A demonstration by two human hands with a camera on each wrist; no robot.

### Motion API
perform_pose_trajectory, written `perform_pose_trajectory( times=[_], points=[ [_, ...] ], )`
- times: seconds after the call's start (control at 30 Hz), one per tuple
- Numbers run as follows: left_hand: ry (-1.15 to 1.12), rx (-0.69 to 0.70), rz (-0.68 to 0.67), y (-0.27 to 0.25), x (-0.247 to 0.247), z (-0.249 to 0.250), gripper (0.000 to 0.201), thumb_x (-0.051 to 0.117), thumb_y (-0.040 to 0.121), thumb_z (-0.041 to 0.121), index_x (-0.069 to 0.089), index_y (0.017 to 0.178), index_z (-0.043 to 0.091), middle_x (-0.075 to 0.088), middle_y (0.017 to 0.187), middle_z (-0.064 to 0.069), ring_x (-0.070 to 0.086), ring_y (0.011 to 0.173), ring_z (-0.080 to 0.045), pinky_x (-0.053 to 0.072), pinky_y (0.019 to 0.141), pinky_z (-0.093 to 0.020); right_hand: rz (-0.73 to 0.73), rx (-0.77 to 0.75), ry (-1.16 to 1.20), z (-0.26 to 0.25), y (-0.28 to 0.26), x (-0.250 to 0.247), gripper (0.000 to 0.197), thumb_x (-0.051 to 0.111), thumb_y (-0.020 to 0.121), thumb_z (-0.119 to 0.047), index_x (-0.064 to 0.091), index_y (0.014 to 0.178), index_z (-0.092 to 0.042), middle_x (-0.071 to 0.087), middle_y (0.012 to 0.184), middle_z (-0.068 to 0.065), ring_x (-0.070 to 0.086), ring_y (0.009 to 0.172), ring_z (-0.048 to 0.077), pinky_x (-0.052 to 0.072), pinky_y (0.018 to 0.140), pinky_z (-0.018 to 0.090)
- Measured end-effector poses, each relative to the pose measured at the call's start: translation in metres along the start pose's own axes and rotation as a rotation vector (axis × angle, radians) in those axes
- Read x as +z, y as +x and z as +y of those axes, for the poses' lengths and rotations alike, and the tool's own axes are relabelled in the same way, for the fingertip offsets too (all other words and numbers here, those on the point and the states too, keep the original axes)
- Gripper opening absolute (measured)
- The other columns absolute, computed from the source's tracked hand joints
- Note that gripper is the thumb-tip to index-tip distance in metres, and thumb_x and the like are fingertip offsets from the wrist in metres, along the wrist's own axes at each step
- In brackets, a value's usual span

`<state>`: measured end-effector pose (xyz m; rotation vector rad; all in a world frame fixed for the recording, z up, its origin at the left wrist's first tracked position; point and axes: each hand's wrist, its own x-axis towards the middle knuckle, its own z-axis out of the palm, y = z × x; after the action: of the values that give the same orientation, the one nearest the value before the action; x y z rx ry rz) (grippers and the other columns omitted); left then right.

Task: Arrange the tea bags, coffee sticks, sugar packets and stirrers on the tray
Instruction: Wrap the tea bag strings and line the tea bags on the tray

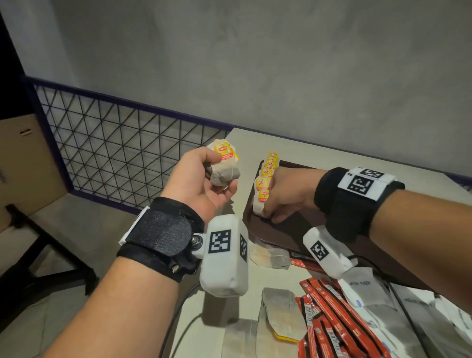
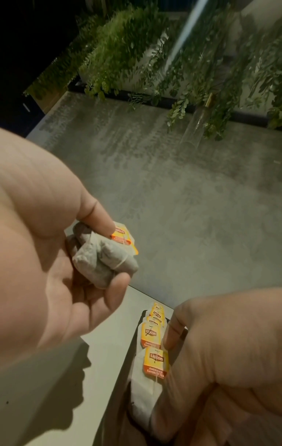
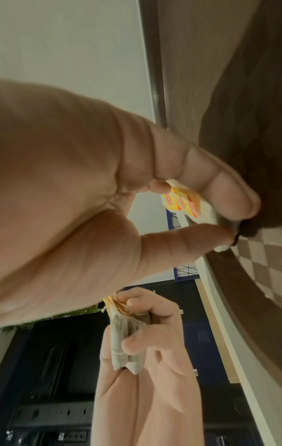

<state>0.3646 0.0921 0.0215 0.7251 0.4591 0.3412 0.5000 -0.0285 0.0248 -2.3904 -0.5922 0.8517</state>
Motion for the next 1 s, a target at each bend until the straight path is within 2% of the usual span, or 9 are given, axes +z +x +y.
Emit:
perform_pose_trajectory(
  times=[0.17, 0.37, 0.5, 0.57, 0.63, 0.73, 0.83, 0.9, 1.0],
  points=[
    [0.012, 0.011, 0.011, 0.000, 0.001, -0.001, 0.018, 0.052, 0.091, 0.012, 0.058, 0.108, 0.007, 0.061, 0.096, -0.012, 0.058, 0.075, -0.022, 0.048, 0.059, -0.029, 0.056, -0.001, -0.066, -0.003, -0.004, 0.002, 0.054, 0.076, 0.081, 0.013, 0.051, 0.128, 0.001, 0.064, 0.114, 0.022, 0.073, 0.088, 0.036, 0.064, 0.078, 0.040],
    [0.017, 0.026, 0.004, -0.002, 0.004, -0.002, 0.017, 0.052, 0.091, 0.010, 0.059, 0.106, 0.005, 0.061, 0.097, -0.014, 0.058, 0.078, -0.023, 0.048, 0.062, -0.029, 0.118, -0.024, -0.144, -0.005, -0.004, 0.001, 0.066, 0.079, 0.082, 0.005, 0.037, 0.132, -0.002, 0.064, 0.112, 0.020, 0.075, 0.083, 0.035, 0.064, 0.061, 0.033],
    [-0.010, 0.035, 0.004, -0.005, 0.007, -0.001, 0.013, 0.050, 0.094, 0.009, 0.057, 0.104, 0.003, 0.059, 0.096, -0.015, 0.057, 0.076, -0.023, 0.049, 0.063, -0.027, 0.193, -0.065, -0.363, -0.005, 0.000, -0.009, 0.074, 0.086, 0.078, -0.018, 0.032, 0.128, -0.014, 0.065, 0.101, 0.010, 0.075, 0.064, 0.024, 0.063, 0.057, 0.033],
    [-0.029, 0.041, 0.001, -0.005, 0.007, 0.000, 0.015, 0.050, 0.094, 0.009, 0.057, 0.106, 0.002, 0.058, 0.100, -0.016, 0.057, 0.079, -0.024, 0.050, 0.062, -0.026, 0.245, -0.128, -0.479, -0.006, -0.006, -0.017, 0.064, 0.082, 0.081, -0.032, 0.036, 0.123, -0.016, 0.065, 0.098, 0.008, 0.074, 0.061, 0.022, 0.063, 0.057, 0.034],
    [-0.046, 0.043, -0.001, -0.004, 0.006, 0.001, 0.017, 0.050, 0.094, 0.009, 0.057, 0.107, 0.002, 0.059, 0.102, -0.016, 0.058, 0.080, -0.024, 0.051, 0.062, -0.027, 0.268, -0.259, -0.572, -0.008, -0.021, -0.022, 0.043, 0.076, 0.086, -0.038, 0.050, 0.114, -0.020, 0.068, 0.092, 0.005, 0.070, 0.058, 0.016, 0.056, 0.050, 0.027],
    [-0.060, 0.048, -0.004, -0.005, 0.006, 0.002, 0.016, 0.050, 0.094, 0.009, 0.057, 0.106, 0.002, 0.060, 0.100, -0.016, 0.059, 0.081, -0.025, 0.051, 0.062, -0.027, 0.111, -0.460, -0.666, -0.009, -0.052, -0.014, 0.013, 0.075, 0.088, -0.039, 0.067, 0.091, -0.029, 0.072, 0.080, -0.004, 0.068, 0.062, 0.009, 0.051, 0.057, 0.024],
    [-0.057, 0.045, -0.007, -0.005, 0.007, 0.001, 0.012, 0.050, 0.094, 0.009, 0.057, 0.102, 0.003, 0.061, 0.093, -0.014, 0.059, 0.076, -0.024, 0.052, 0.062, -0.027, -0.089, -0.505, -0.811, -0.002, -0.074, 0.009, 0.017, 0.074, 0.089, -0.042, 0.074, 0.085, -0.026, 0.073, 0.075, -0.006, 0.069, 0.068, 0.009, 0.056, 0.064, 0.026],
    [-0.061, 0.046, -0.004, -0.005, 0.008, 0.000, 0.012, 0.050, 0.094, 0.009, 0.057, 0.102, 0.003, 0.061, 0.094, -0.015, 0.060, 0.076, -0.024, 0.054, 0.060, -0.027, -0.065, -0.536, -0.953, 0.002, -0.078, 0.024, 0.026, 0.071, 0.089, -0.046, 0.076, 0.082, -0.022, 0.073, 0.075, -0.005, 0.069, 0.070, 0.012, 0.059, 0.066, 0.028],
    [-0.071, 0.051, -0.005, -0.005, 0.006, -0.001, 0.014, 0.052, 0.093, 0.008, 0.057, 0.105, 0.003, 0.062, 0.100, -0.016, 0.061, 0.081, -0.026, 0.056, 0.059, -0.026, 0.040, -0.573, -1.072, 0.005, -0.081, 0.038, 0.038, 0.067, 0.090, -0.050, 0.075, 0.076, -0.016, 0.071, 0.071, 0.000, 0.064, 0.064, 0.015, 0.058, 0.062, 0.033]
  ],
)
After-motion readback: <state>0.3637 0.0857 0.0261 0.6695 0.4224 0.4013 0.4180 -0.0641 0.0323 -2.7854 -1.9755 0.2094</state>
